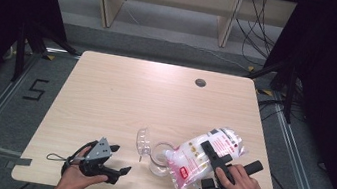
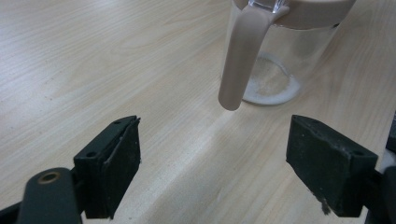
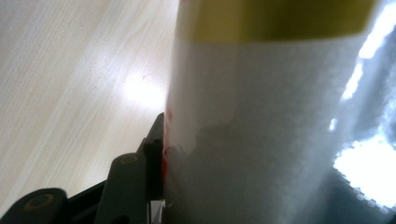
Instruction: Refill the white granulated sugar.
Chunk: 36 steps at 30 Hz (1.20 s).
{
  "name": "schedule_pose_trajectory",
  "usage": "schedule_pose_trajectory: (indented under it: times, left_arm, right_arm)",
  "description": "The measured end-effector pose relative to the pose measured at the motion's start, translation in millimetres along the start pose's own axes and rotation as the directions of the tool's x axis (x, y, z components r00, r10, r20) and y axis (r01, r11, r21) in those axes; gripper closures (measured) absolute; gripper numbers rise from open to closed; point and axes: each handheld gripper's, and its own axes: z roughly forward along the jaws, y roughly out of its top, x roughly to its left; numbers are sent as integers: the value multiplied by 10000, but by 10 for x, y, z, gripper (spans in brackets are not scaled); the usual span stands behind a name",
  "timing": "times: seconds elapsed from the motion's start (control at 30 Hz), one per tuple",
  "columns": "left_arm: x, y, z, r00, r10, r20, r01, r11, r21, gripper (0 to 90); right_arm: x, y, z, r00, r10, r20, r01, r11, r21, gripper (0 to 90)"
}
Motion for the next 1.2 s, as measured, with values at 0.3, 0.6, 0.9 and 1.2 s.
schedule_pose_trajectory:
  times: [0.3, 0.6, 0.9, 1.2]
  left_arm:
    - [8, 3, -5, 9999, 142, 10, -142, 9999, 49, 176]
    - [21, 8, -7, 9993, 381, 22, -381, 9993, 55, 175]
    - [19, 8, -8, 9994, 357, 26, -358, 9993, 59, 176]
    - [14, 8, -4, 9995, 326, 54, -326, 9995, 23, 176]
  right_arm:
    - [-9, 4, 3, 9998, -188, -28, 188, 9998, -31, 524]
    - [-20, 2, -6, 9997, -235, 23, 235, 9997, 23, 525]
    - [-19, 4, -6, 9993, -373, 8, 373, 9993, -14, 526]
    - [-18, 10, -10, 9988, -490, -13, 490, 9988, 68, 527]
